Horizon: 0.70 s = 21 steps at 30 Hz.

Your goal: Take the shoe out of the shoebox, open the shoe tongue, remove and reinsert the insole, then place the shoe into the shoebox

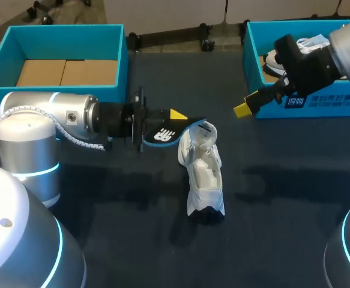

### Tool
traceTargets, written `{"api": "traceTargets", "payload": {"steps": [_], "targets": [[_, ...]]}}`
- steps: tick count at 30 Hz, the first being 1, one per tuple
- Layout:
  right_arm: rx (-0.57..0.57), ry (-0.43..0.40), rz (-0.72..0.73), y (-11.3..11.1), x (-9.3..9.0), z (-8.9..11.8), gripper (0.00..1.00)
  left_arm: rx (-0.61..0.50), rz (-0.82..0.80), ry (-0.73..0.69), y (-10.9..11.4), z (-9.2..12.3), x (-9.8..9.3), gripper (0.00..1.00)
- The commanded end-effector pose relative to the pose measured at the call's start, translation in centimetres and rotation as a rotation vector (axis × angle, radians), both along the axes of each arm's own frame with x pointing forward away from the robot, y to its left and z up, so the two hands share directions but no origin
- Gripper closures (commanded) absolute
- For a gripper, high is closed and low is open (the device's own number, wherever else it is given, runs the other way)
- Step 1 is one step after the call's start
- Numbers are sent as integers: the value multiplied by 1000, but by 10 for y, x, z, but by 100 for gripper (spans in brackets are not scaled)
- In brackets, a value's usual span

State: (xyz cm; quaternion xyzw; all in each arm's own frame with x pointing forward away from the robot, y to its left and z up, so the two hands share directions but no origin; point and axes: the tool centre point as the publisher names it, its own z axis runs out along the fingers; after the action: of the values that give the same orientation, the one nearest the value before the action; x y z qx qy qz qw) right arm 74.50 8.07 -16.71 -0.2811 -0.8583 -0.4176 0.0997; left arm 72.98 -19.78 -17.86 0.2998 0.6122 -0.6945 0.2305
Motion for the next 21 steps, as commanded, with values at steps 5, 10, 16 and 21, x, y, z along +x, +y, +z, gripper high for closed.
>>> {"api": "traceTargets", "payload": {"steps": [5, 10, 16, 21], "targets": [[-66, -128, 110, -8, -10, -18, 0, -11, 41, 44, -2, 3, -17, 100], [-66, -128, 110, -8, -10, -18, 0, -29, 94, 16, -8, -2, -18, 100], [-66, -128, 110, -8, -10, -18, 0, -31, 133, -5, -14, -2, -15, 100], [-88, -170, 169, -10, -9, -31, 0, -18, 114, 33, -16, -3, -19, 100]]}}
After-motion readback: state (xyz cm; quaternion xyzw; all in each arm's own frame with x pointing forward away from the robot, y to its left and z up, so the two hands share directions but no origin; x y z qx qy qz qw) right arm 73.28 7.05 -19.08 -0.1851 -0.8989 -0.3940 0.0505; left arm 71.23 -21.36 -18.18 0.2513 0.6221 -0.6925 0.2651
